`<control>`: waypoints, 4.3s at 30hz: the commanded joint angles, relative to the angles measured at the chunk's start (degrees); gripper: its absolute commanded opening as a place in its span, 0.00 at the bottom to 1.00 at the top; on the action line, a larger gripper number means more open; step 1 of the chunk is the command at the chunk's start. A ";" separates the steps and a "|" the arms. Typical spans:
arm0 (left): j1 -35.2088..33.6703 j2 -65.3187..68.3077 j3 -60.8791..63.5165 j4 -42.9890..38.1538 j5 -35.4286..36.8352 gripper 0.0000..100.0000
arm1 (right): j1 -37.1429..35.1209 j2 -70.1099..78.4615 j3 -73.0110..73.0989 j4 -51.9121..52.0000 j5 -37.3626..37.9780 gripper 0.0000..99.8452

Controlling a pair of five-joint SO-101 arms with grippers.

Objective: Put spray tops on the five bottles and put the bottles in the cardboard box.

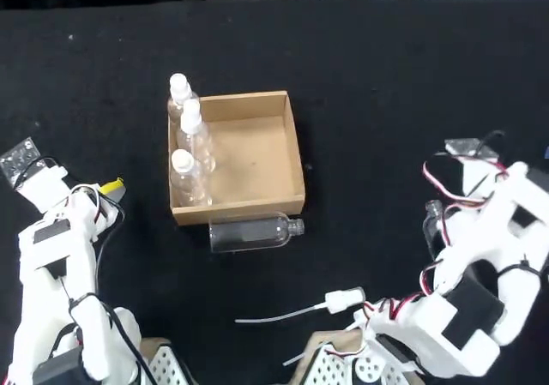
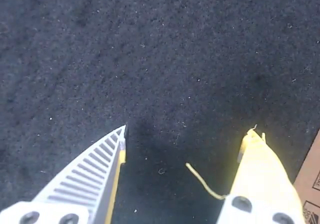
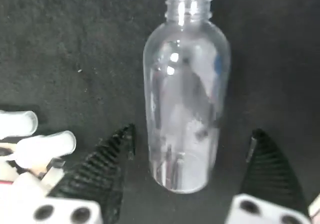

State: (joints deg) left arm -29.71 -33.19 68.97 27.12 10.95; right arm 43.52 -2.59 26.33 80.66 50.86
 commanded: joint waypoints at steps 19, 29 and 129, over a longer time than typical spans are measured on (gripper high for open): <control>0.13 -0.18 -2.51 -0.09 0.44 0.33 | -8.35 2.77 8.13 -19.34 -2.81 0.32; 0.13 -0.18 -2.51 -0.09 0.35 0.33 | -8.00 4.44 8.84 -15.30 0.53 0.09; 93.49 26.55 -39.34 8.97 -19.08 0.33 | 37.80 -14.99 -2.77 -44.66 -27.43 0.01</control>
State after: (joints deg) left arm 60.92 -7.34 35.65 37.14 -8.92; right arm 80.18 -17.54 27.38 37.93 22.99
